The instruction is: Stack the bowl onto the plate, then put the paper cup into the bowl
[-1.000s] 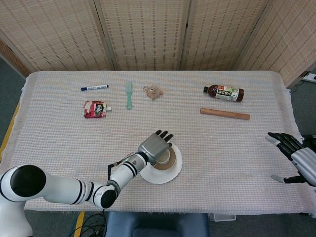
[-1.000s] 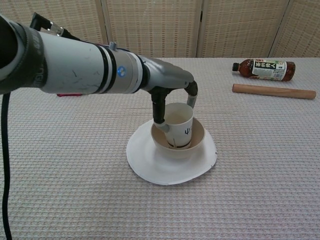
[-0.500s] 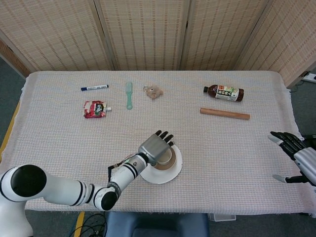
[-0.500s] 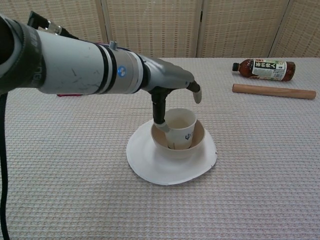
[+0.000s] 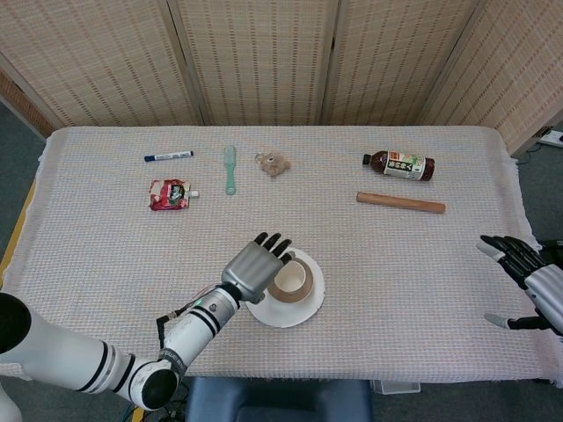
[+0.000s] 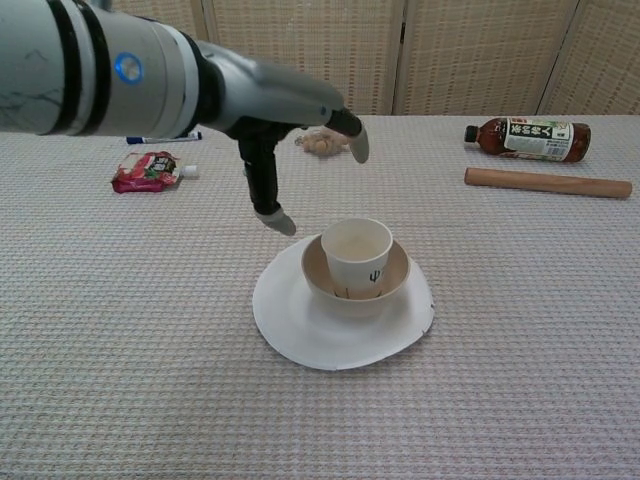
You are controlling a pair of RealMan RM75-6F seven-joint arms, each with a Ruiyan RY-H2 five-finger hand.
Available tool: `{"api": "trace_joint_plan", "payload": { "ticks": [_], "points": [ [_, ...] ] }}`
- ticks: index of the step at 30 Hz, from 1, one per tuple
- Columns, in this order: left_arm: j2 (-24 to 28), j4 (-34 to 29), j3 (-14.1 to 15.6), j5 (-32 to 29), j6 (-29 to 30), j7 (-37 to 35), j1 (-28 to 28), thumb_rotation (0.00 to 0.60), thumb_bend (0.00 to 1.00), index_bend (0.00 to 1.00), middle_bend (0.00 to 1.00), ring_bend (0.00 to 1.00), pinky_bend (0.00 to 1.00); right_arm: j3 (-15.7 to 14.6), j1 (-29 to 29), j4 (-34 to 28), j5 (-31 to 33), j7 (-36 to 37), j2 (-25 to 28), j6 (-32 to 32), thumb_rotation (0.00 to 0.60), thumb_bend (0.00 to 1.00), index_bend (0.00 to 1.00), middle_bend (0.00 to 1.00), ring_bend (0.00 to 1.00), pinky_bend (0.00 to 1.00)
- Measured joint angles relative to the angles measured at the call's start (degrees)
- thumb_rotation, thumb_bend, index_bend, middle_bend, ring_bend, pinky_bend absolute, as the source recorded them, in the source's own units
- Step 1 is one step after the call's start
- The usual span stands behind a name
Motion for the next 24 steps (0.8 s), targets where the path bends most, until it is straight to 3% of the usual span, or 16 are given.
{"api": "trace_joint_plan", "payload": {
  "ticks": [6,12,16,24],
  "points": [
    [6.38,-4.75,2.74,9.27,7.82,-4.68,8.32,0.600,0.26,0.16,0.10,0.00,0.15,-0.01,-1.26,-4.59,0.49,-5.60,1.15,0.27,0.600,0.00,0.00,0.00,0.00,0.00],
    [11.73,-3.34,6.04,21.00,9.83,-19.32,19.60,0.600,0.26,0.16,0.10,0.00,0.15,0.74,-3.09,-10.12,3.07,-14.49,1.65,0.21,0.600,0.00,0.00,0.00,0.00,0.00],
    [14.31,0.69,8.15,28.33,9.50,-30.11,26.97,0.600,0.26,0.15,0.10,0.00,0.15,2.25,-4.87,-14.44,7.53,-24.33,0.97,0.21,0.600,0.01,0.00,0.00,0.00,0.00],
    [15.58,15.52,10.23,38.26,5.45,-47.74,37.67,0.600,0.26,0.15,0.10,0.00,0.15,6.00,-8.33,-21.17,18.39,-41.46,-2.81,-0.04,0.600,0.00,0.00,0.00,0.00,0.00]
  ]
}}
